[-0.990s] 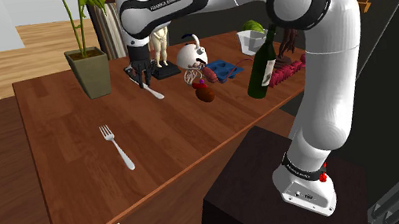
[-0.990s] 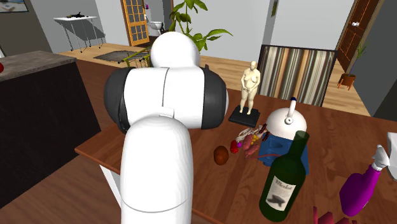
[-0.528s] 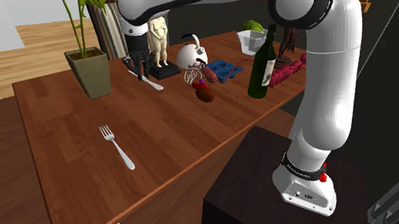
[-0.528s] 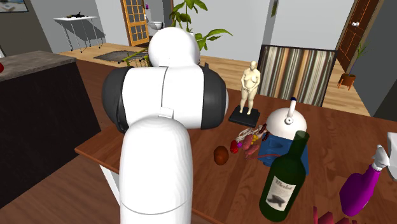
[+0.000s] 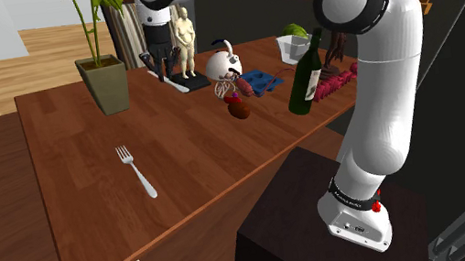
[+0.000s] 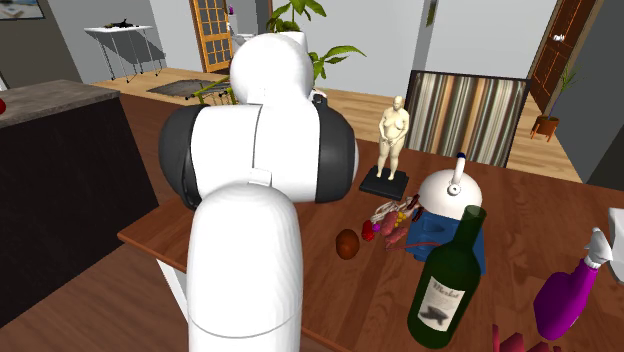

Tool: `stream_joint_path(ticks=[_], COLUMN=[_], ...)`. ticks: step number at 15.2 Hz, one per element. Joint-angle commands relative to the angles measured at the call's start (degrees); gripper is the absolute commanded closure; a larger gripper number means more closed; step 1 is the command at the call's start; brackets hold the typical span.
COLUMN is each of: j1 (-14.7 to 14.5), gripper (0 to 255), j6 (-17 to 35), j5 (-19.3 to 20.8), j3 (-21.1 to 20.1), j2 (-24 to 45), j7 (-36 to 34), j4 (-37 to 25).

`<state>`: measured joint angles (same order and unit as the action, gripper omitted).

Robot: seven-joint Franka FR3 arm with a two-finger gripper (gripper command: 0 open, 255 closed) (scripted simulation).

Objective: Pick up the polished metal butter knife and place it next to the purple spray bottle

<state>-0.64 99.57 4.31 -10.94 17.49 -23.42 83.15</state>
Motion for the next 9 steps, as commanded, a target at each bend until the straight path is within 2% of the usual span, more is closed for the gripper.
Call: stream_joint_path(ticks=[1,9], j1=[-0.04,-0.43], gripper=[255,255], j6=[-1.60,-8.31], j5=[-0.03,0.15], j3=[-0.02,-0.09], j2=[-0.07,1.04], j7=[0.07,0.16], j4=[-1.50,-9.30])
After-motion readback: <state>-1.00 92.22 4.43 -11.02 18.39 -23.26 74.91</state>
